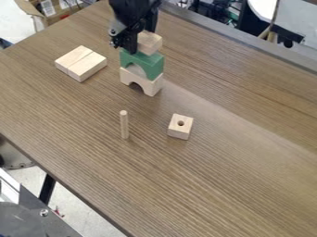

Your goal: Lift the block from the green arch and put it back

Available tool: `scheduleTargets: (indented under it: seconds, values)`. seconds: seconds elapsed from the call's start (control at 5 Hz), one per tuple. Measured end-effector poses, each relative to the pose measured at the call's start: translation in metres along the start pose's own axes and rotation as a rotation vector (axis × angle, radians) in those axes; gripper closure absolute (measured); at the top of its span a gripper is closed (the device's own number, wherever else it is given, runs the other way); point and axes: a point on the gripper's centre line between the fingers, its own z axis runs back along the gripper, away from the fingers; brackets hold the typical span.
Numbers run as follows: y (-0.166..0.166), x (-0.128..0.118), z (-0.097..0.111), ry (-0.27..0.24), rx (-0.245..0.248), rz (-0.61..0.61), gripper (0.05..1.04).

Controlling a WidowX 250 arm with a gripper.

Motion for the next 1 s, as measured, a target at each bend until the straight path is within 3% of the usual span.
scheduleTargets:
  seconds: [1.0]
  values:
    - [0.000, -0.011, -0.011, -0.008, 0.035, 0.013, 0.499]
